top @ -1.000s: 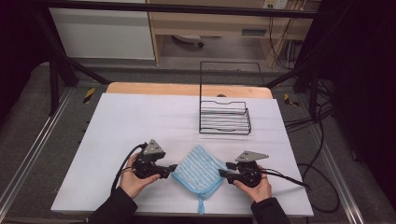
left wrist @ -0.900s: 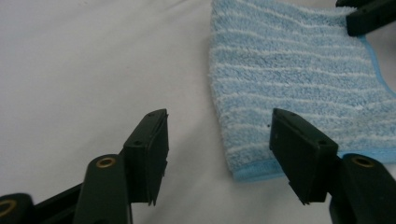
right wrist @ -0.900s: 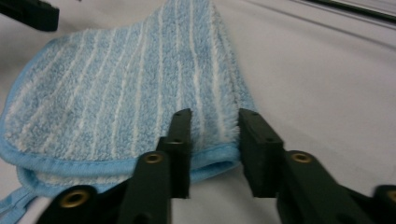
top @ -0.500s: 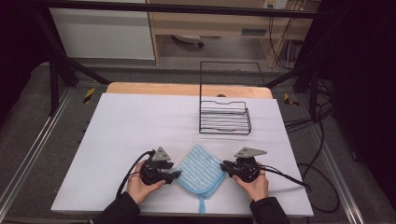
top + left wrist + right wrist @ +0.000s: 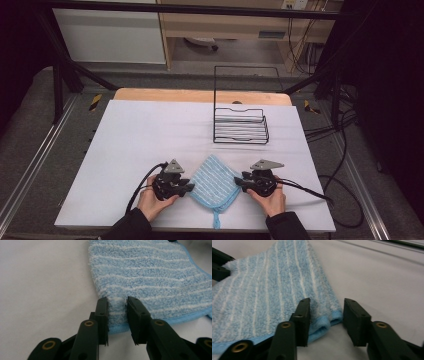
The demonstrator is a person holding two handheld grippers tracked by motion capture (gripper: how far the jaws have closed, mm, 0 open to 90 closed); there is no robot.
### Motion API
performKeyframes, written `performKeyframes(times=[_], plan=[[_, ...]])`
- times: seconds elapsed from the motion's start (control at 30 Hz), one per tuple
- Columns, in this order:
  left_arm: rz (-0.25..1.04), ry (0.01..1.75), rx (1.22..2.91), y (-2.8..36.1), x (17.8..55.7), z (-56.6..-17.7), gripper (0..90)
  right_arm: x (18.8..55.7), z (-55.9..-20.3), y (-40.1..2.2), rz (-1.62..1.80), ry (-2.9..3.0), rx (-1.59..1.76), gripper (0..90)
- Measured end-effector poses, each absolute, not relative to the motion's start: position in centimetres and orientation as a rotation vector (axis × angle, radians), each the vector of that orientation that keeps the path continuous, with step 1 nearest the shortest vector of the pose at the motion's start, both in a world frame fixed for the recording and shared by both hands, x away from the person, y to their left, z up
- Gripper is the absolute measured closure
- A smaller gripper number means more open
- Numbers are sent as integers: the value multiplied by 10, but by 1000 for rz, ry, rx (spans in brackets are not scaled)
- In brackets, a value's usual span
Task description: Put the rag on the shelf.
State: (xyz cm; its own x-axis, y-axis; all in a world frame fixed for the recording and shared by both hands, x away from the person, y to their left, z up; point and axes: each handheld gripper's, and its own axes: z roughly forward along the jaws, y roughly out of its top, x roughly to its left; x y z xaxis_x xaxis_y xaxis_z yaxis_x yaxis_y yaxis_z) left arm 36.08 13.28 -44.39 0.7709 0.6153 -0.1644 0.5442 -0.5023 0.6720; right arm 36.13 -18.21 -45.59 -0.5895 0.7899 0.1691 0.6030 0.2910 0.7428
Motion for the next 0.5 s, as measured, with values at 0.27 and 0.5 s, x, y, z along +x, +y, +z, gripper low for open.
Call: performKeyframes(times=[0.27, 0.5], plan=[[108, 896, 2213, 132, 360, -441, 796, 367, -452, -183, 1218, 2370, 1316, 815], [68, 937, 2185, 136, 345, -437, 804, 382, -444, -178, 1219, 2382, 1235, 821]])
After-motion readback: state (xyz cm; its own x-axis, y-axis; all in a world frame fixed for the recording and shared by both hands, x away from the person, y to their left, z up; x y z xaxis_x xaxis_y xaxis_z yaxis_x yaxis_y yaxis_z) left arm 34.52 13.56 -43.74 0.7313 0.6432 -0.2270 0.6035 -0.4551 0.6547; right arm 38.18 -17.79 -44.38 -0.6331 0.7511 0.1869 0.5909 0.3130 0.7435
